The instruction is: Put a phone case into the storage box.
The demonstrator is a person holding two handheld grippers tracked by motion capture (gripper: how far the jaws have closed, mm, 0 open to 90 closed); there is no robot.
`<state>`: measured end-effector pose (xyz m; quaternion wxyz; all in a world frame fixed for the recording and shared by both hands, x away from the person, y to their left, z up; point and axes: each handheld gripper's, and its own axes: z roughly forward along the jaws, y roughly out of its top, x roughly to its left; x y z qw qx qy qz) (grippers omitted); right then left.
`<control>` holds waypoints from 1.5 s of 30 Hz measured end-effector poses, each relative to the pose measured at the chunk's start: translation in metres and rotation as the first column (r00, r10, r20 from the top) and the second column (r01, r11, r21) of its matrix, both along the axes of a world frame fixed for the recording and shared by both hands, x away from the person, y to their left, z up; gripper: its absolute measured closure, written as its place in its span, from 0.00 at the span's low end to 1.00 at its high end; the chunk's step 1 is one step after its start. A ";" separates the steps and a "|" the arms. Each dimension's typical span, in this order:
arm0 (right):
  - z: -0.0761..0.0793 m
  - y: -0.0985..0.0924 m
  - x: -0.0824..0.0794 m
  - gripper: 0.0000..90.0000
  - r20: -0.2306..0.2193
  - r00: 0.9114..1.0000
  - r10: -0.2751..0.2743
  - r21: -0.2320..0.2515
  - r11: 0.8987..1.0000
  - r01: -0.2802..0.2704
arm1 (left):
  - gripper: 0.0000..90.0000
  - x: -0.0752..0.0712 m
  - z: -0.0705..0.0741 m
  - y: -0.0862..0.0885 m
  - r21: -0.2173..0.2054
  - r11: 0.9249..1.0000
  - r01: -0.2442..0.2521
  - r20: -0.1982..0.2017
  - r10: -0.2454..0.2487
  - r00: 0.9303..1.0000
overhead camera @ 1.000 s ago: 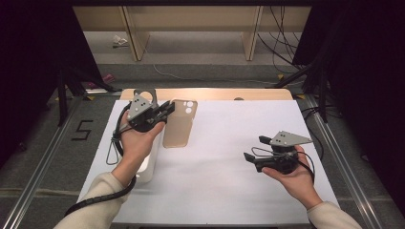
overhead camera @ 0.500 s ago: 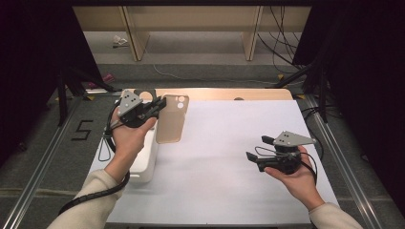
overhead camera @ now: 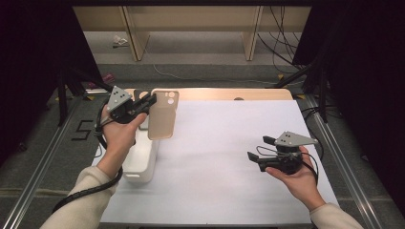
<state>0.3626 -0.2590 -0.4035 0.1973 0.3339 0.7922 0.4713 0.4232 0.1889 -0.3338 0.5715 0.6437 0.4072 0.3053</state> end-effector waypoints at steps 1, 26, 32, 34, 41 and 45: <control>0.000 0.000 0.000 0.20 0.000 1.000 -0.001 -0.001 1.000 0.001 | 0.91 0.000 0.000 0.002 0.001 1.000 -0.003 0.000 0.003 1.000; 0.000 -0.002 0.001 0.20 -0.004 1.000 -0.012 0.011 1.000 0.012 | 0.91 0.012 0.003 0.036 0.001 0.998 -0.057 -0.002 0.057 0.998; 0.000 -0.003 0.001 0.20 -0.002 1.000 -0.016 0.016 1.000 0.016 | 0.91 0.016 0.002 0.042 0.000 0.998 -0.068 -0.008 0.068 0.998; 0.000 -0.003 0.001 0.20 -0.001 1.000 -0.016 0.018 1.000 0.016 | 0.91 0.017 0.002 0.043 -0.002 0.997 -0.071 -0.008 0.071 0.997; 0.000 -0.003 0.002 0.20 -0.005 1.000 -0.016 0.016 1.000 0.016 | 0.91 0.022 0.001 0.050 -0.003 0.996 -0.086 -0.015 0.086 0.996; 0.000 -0.003 0.002 0.20 -0.006 1.000 -0.017 0.015 1.000 0.018 | 0.91 0.026 0.000 0.053 -0.003 0.996 -0.090 -0.022 0.090 0.996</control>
